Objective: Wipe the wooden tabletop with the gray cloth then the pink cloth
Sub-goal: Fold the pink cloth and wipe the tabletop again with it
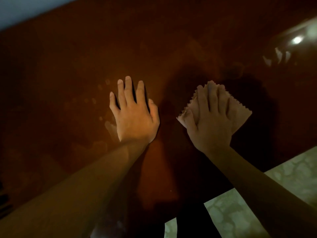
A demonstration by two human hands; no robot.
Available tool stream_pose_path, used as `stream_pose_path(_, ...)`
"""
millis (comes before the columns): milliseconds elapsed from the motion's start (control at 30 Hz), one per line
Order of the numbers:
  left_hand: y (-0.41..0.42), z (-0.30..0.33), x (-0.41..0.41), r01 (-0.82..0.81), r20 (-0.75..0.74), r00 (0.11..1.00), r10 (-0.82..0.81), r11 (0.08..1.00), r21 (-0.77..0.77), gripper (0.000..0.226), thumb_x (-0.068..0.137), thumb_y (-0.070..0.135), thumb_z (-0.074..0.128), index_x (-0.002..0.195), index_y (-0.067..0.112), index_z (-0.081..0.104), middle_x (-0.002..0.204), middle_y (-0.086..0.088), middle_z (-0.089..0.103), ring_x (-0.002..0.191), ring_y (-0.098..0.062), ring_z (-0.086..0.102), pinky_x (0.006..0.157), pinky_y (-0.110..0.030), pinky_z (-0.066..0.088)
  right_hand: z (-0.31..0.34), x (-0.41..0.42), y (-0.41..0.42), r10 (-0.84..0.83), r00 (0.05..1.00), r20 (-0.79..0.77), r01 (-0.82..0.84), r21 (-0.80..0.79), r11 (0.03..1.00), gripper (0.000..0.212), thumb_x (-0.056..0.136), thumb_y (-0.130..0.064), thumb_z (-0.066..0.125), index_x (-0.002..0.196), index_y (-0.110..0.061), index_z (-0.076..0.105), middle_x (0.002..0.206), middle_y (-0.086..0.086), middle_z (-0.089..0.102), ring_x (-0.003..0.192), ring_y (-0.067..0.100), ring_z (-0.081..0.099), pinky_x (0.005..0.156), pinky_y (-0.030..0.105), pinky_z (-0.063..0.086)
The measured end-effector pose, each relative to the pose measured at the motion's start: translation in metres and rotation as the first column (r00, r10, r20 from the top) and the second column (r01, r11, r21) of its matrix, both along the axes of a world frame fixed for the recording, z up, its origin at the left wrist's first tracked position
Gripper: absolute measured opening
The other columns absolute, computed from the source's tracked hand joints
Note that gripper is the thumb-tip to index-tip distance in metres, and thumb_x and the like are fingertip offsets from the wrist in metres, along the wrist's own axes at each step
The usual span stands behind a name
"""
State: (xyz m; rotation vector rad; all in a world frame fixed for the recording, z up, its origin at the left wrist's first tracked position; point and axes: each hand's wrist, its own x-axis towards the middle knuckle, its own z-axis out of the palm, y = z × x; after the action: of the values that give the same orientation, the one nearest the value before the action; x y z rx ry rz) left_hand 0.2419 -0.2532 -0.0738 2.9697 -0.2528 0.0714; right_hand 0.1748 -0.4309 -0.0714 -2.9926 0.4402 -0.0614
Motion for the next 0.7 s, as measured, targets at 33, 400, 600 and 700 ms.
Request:
stream_pose_path(33,-0.0003,0.0003,0.0001,0.002,-0.006,1.0,-0.002,1.0,0.001,0.055,0.104,0.038,0.03,0.151,0.011,0.037,0.162,-0.019,0.028,0.153,-0.034,0.018,0.121,-0.057,0.016,-0.0001,-0.0005,-0.0006,0.001,1.0,-0.004,-0.001,-0.002,1.0,0.073,0.1,-0.054,0.029,0.161,-0.014,0.027,0.169,0.016,0.021,0.157,0.037,0.016,0.124,0.057,0.013)
stream_pose_path(400,-0.0006,-0.0004,0.0014,-0.006,-0.025,1.0,0.005,1.0,-0.008,0.055,0.104,0.039,0.029,0.151,0.012,0.037,0.162,-0.018,0.027,0.153,-0.034,0.017,0.121,-0.058,0.015,0.0009,0.0039,-0.0031,0.049,0.998,-0.024,-0.049,0.018,0.999,0.079,0.097,-0.06,0.036,0.161,-0.013,0.027,0.169,0.016,0.021,0.157,0.038,0.016,0.123,0.063,0.018)
stream_pose_path(600,-0.0008,0.0005,0.0013,-0.002,-0.029,1.0,0.002,1.0,-0.002,0.056,0.104,0.04,0.028,0.151,0.011,0.038,0.162,-0.019,0.027,0.153,-0.035,0.018,0.121,-0.057,0.015,0.0022,0.0041,-0.0025,0.036,0.998,-0.049,-0.034,0.048,0.998,0.082,0.096,-0.063,0.031,0.162,-0.015,0.025,0.17,0.014,0.017,0.158,0.036,0.012,0.123,0.063,0.017)
stream_pose_path(700,-0.0012,0.0011,0.0014,0.003,-0.035,0.999,-0.003,1.0,0.002,0.056,0.104,0.04,0.027,0.151,0.012,0.037,0.162,-0.018,0.027,0.153,-0.035,0.017,0.121,-0.057,0.015,0.0011,0.0032,-0.003,0.041,0.998,-0.055,-0.039,0.039,0.998,0.079,0.097,-0.06,0.031,0.162,-0.015,0.023,0.171,0.014,0.015,0.158,0.036,0.011,0.124,0.061,0.015)
